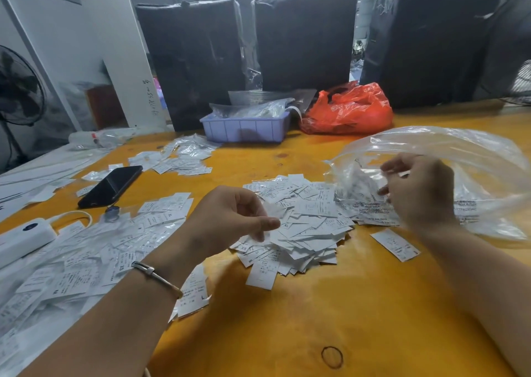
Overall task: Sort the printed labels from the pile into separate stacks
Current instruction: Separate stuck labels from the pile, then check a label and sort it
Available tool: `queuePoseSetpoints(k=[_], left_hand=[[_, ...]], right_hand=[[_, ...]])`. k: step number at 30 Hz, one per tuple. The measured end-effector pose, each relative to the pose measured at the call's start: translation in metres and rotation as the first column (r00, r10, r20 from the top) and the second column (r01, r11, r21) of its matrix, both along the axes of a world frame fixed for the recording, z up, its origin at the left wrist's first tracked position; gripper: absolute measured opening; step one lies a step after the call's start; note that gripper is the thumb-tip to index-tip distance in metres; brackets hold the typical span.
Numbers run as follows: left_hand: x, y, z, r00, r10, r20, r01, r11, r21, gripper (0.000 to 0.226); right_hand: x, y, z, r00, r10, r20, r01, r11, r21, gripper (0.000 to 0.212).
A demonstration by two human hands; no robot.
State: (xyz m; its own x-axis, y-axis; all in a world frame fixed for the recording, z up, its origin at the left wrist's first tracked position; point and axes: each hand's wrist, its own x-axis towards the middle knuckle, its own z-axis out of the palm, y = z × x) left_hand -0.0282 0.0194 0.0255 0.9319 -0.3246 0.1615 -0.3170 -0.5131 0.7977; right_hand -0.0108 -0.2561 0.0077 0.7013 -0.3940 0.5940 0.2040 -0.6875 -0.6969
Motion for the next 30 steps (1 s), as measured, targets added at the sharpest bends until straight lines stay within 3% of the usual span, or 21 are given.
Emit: queuePoseSetpoints(k=[4,6,9,12,16,18,20,22,24,26,30], left_hand=[[-0.001,0.000,0.000,1.000,0.018,0.026,-0.018,1.000,0.009,0.047],[-0.001,0.000,0.000,0.999,0.026,0.032,-0.027,0.999,0.017,0.047],[-0.002,-0.001,0.001,0.999,0.050,-0.009,-0.050,0.999,-0.001,0.038],[0.001,0.001,0.001,0.997,0.044,-0.066,-0.044,0.999,0.004,0.008],[0.002,0.004,0.002,0.992,0.064,-0.106,-0.066,0.998,-0.011,0.010],[0.002,0.003,0.002,0.990,0.100,-0.100,-0.104,0.994,-0.032,0.008],[0.003,0.003,0.001,0.988,0.136,-0.074,-0.140,0.989,-0.048,0.010],[0.003,0.003,0.001,0.987,0.153,-0.054,-0.157,0.985,-0.066,0.014],[0.003,0.003,0.001,0.988,0.150,-0.035,-0.152,0.986,-0.062,0.015],[0.002,0.002,0.001,0.989,0.147,-0.016,-0.148,0.987,-0.057,0.017],[0.000,0.001,0.003,0.989,0.149,0.000,-0.148,0.987,-0.064,0.016]], right_hand=[[0.006,-0.011,-0.001,0.987,-0.160,0.002,0.158,0.972,-0.174,0.026],[0.009,-0.012,-0.004,0.969,-0.159,-0.191,0.111,0.964,-0.241,0.028],[0.008,-0.007,-0.008,0.850,-0.249,-0.464,0.049,0.915,-0.400,0.024],[0.004,-0.005,-0.004,0.840,-0.330,-0.430,0.068,0.851,-0.521,0.027],[0.000,0.001,0.002,0.897,-0.350,-0.270,0.146,0.811,-0.567,0.020],[-0.003,0.008,0.003,0.957,-0.237,-0.169,0.108,0.827,-0.551,0.016],[-0.008,0.019,0.003,0.994,0.058,-0.095,-0.094,0.889,-0.448,0.010],[-0.015,0.032,0.001,0.907,0.396,-0.142,-0.420,0.839,-0.346,0.006],[-0.019,0.043,-0.003,0.761,0.590,-0.268,-0.647,0.717,-0.258,0.017],[-0.018,0.046,-0.007,0.705,0.609,-0.364,-0.705,0.655,-0.270,0.026],[-0.015,0.041,-0.008,0.732,0.551,-0.401,-0.678,0.653,-0.339,0.022]])
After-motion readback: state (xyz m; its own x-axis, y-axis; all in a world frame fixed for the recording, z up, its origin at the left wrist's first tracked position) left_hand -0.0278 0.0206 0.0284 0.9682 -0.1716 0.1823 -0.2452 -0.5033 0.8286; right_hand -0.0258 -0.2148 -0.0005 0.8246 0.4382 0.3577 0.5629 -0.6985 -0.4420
